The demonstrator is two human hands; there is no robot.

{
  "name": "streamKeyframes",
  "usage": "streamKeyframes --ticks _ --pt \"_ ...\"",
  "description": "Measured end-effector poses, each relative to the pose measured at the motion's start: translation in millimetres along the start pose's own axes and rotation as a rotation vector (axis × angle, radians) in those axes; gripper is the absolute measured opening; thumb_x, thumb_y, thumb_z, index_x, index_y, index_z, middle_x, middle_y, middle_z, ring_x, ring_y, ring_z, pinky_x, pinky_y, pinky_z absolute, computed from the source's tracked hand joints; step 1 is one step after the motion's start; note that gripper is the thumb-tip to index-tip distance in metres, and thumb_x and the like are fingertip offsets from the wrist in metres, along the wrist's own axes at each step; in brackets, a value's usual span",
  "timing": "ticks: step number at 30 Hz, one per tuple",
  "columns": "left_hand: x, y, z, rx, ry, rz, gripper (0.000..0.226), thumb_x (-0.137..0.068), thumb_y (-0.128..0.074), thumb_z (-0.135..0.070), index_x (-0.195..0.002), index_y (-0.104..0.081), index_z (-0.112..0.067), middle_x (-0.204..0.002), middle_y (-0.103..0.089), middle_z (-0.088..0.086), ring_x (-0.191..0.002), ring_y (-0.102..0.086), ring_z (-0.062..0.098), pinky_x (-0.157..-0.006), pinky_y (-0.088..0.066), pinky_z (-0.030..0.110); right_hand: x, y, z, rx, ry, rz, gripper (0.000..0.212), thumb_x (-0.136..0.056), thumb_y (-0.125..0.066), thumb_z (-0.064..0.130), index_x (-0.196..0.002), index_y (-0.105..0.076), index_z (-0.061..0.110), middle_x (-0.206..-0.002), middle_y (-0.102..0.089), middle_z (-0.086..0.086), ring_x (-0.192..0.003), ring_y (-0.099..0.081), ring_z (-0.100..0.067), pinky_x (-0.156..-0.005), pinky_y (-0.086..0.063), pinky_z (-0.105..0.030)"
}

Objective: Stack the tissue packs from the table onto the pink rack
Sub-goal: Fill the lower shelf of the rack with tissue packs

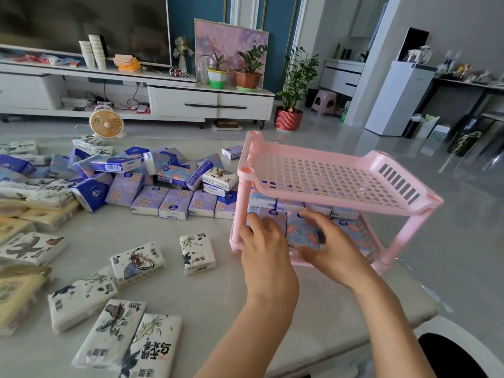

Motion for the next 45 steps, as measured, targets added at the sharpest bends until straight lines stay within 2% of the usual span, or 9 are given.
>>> streamKeyframes --ticks 6,10,18,22,28,30,34,40,45 --pt "0.6 5.1 -3.9 -0.02 -0.072 -0.047 0.041 -0.024 -0.078 0.003 -0.061 -0.064 -0.009 -0.064 -0.057 0.006 -0.054 -0.057 0.021 -0.04 -0.041 0.021 0.9 -2.0 7.8 0.016 0.038 -0.03 0.052 -0.078 -0.071 0.008 -0.126 -0.053 0.016 -0.121 -0.049 0.014 -0.112 -0.046 -0.001 -0.093 -0.029 -0.009" --pt "1.8 14.4 -7.5 -0.013 -0.163 -0.11 0.02 -0.04 -0.057 0.001 -0.055 -0.058 -0.013 -0.059 -0.054 0.004 -0.055 -0.056 0.023 -0.048 -0.041 0.025 -0.2 -4.0 10.0 0.009 0.064 -0.048 0.049 -0.078 -0.07 0.003 -0.124 -0.055 0.013 -0.127 -0.05 0.01 -0.114 -0.048 -0.002 -0.095 -0.03 -0.008" --pt "-2.4 18.7 4.2 0.152 -0.12 -0.139 0.023 -0.046 -0.049 0.004 -0.063 -0.057 -0.009 -0.066 -0.054 0.008 -0.051 -0.052 0.026 -0.043 -0.032 0.021 -3.1 -4.8 12.3 -0.016 0.1 -0.124 0.037 -0.078 -0.067 -0.005 -0.112 -0.062 0.008 -0.12 -0.052 0.009 -0.104 -0.051 -0.002 -0.082 -0.028 0.009" --pt "-3.0 10.3 5.0 0.134 -0.116 -0.088 0.028 -0.042 -0.065 0.004 -0.061 -0.054 -0.014 -0.061 -0.053 0.003 -0.045 -0.049 0.022 -0.042 -0.021 0.019 -5.4 -6.1 13.6 -0.01 0.116 -0.159 0.035 -0.076 -0.068 -0.007 -0.108 -0.065 0.006 -0.115 -0.055 0.008 -0.107 -0.051 -0.003 -0.087 -0.029 0.005" --pt "2.6 -8.3 7.9 0.187 -0.058 0.027 0.036 -0.035 -0.082 -0.005 -0.059 -0.057 -0.017 -0.058 -0.054 0.0 -0.046 -0.053 0.02 -0.037 -0.026 0.017 -8.2 -5.3 16.6 0.053 0.144 -0.224 0.035 -0.072 -0.068 -0.012 -0.102 -0.067 0.004 -0.108 -0.055 0.005 -0.106 -0.05 -0.009 -0.092 -0.03 -0.006" --pt "4.3 -11.3 15.1 0.232 0.014 0.059 0.031 -0.046 -0.08 -0.004 -0.066 -0.059 -0.015 -0.066 -0.057 0.002 -0.053 -0.057 0.022 -0.039 -0.029 0.019 -9.1 -6.3 16.5 0.063 0.145 -0.223 0.035 -0.072 -0.067 -0.012 -0.103 -0.066 0.004 -0.109 -0.054 0.005 -0.108 -0.049 -0.008 -0.091 -0.028 -0.001" --pt "13.4 -21.7 22.4 0.388 0.178 0.265 0.022 -0.09 -0.043 -0.006 -0.11 -0.05 -0.013 -0.116 -0.053 0.004 -0.105 -0.053 0.025 -0.068 -0.035 0.03 -7.7 -7.2 15.6 0.035 0.118 -0.206 0.035 -0.076 -0.064 -0.009 -0.107 -0.064 0.006 -0.113 -0.053 0.006 -0.111 -0.047 -0.005 -0.091 -0.025 0.004" --pt "28.9 -17.3 28.4 0.72 0.458 0.372 0.025 -0.091 -0.039 -0.011 -0.113 -0.03 -0.016 -0.103 -0.049 0.003 -0.102 -0.052 0.029 -0.067 -0.031 0.027 -0.1 -1.8 20.6 0.053 0.101 -0.276 0.042 -0.075 -0.062 -0.005 -0.115 -0.06 0.006 -0.124 -0.056 -0.008 -0.117 -0.051 -0.018 -0.096 -0.033 -0.013" --pt "31.6 -24.2 27.2 0.729 0.472 0.479 0.042 -0.089 -0.042 -0.012 -0.125 -0.021 -0.014 -0.11 -0.057 0.011 -0.099 -0.056 0.034 -0.067 -0.037 0.03 24.5 12.7 40.5 0.084 0.054 -0.547 0.027 -0.072 -0.047 0.008 -0.094 -0.064 0.009 -0.087 -0.062 -0.006 -0.082 -0.056 -0.022 -0.078 -0.044 -0.031"
Point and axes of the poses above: each hand's wrist, its own x-axis away from the middle knuckle, its own y-axis out of the back of the hand, z = x × y, the point moved 9 cm from there along -x, towards the middle knuckle
